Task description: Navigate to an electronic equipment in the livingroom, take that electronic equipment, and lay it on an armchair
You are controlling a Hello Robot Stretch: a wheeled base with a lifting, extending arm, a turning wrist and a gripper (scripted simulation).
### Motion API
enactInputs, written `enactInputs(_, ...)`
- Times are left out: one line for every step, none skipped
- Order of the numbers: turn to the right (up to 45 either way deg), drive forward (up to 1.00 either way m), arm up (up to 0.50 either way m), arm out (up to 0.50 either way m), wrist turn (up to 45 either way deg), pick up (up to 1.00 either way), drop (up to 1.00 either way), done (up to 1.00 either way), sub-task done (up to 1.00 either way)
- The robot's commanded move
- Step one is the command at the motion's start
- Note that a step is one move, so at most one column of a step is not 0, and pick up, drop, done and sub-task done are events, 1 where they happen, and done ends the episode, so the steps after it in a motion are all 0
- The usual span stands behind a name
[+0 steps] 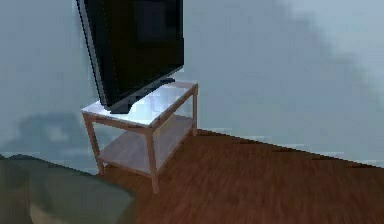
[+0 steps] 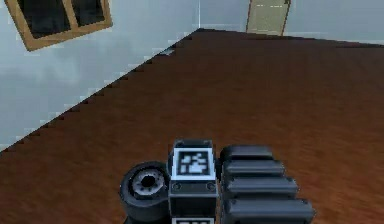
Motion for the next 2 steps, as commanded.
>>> enactInputs(-6.0,0.00,0.00,0.00,0.0,0.00,0.00,0.00,0.00)
enactInputs(45.0,0.00,0.00,0.00,0.0,0.00,0.00,0.00,0.00)
